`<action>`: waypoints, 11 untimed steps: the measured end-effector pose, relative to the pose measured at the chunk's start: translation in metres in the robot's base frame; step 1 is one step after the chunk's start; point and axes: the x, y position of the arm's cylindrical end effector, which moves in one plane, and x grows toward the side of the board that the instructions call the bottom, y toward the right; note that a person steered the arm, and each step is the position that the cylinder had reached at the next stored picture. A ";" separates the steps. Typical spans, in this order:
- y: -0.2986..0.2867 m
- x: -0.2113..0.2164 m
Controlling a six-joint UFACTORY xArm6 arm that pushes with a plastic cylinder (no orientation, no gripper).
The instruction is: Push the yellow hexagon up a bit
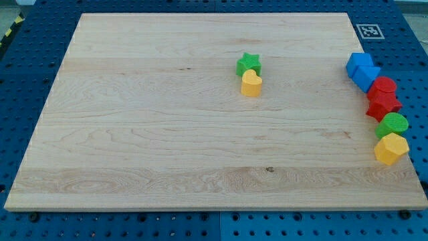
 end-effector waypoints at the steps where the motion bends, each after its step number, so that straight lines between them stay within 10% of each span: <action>1: 0.000 -0.003; 11: -0.093 -0.050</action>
